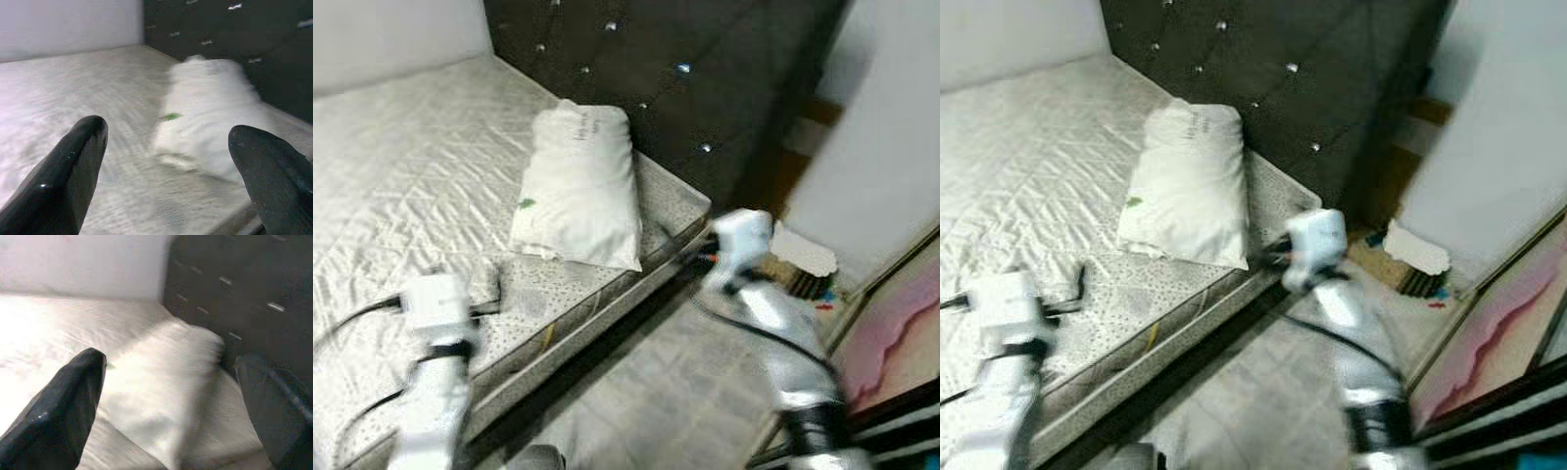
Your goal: Clean up the room
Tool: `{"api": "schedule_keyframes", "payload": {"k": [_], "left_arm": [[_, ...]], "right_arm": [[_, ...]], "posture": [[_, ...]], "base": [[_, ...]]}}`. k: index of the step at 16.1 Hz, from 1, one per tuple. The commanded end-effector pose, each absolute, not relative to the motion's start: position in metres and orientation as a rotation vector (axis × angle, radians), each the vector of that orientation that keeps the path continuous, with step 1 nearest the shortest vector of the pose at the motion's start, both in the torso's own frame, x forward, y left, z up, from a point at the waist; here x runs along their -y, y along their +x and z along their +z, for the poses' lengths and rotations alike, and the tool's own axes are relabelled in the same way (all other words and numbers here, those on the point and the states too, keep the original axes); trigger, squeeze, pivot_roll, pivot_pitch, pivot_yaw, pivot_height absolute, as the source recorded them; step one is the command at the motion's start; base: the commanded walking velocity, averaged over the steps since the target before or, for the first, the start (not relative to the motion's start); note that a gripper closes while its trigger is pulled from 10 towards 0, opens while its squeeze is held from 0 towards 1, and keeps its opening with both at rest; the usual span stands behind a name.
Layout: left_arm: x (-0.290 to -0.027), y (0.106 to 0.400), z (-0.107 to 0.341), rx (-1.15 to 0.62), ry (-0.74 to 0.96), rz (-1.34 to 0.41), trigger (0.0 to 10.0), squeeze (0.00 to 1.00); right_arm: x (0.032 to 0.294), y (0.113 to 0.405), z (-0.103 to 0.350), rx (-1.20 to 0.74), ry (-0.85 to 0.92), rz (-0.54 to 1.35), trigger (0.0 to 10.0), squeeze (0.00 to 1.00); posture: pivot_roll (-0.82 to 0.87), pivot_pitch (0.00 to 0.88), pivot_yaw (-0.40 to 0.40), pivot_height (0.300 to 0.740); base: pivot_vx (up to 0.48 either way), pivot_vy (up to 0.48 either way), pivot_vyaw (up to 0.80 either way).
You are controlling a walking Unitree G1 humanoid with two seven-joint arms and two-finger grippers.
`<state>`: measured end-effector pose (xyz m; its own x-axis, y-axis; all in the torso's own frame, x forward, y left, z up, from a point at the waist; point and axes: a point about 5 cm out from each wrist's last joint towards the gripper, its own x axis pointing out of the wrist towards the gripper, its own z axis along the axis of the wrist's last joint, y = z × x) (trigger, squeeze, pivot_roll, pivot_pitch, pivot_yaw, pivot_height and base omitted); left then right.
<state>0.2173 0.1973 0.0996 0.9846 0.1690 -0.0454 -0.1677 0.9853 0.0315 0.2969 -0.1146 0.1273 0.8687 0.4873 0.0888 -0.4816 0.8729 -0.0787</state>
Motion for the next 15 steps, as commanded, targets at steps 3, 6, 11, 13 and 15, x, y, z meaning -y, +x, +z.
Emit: {"api": "schedule_keyframes", "payload": {"k": [3, 6, 11, 13, 15], "left_arm": [[-0.1869, 0.2194, 0.1013, -0.039, 0.014, 0.130, 10.0, 0.00], [-0.1867, 0.2189, 0.1007, -0.042, 0.019, 0.138, 10.0, 0.00], [-0.1867, 0.2194, 0.1013, -0.034, -0.002, 0.119, 10.0, 0.00], [-0.1859, 0.2203, 0.1018, -0.030, -0.001, 0.129, 10.0, 0.00], [-0.1852, 0.2217, 0.1037, -0.019, 0.012, 0.115, 10.0, 0.00]], "right_arm": [[0.1268, 0.2971, 0.1258, 0.102, -0.077, 0.484, 10.0, 0.00], [0.1245, 0.2982, 0.1268, 0.109, -0.079, 0.497, 10.0, 0.00], [0.1221, 0.2997, 0.1271, 0.114, -0.078, 0.509, 10.0, 0.00], [0.1216, 0.3002, 0.1272, 0.117, -0.078, 0.511, 10.0, 0.00], [0.1209, 0.3008, 0.1276, 0.119, -0.076, 0.510, 10.0, 0.00]], "posture": [[0.09, 0.006, -0.086, 0.740], [0.09, 0.000, -0.087, 0.740], [0.09, 0.000, -0.091, 0.740], [0.09, 0.000, -0.089, 0.740], [0.09, 0.000, -0.088, 0.740]], "base": [[0.000, 0.000, 0.80], [0.000, 0.000, 0.80], [0.000, 0.000, 0.80], [0.000, 0.000, 0.80], [0.000, 0.000, 0.80]]}}
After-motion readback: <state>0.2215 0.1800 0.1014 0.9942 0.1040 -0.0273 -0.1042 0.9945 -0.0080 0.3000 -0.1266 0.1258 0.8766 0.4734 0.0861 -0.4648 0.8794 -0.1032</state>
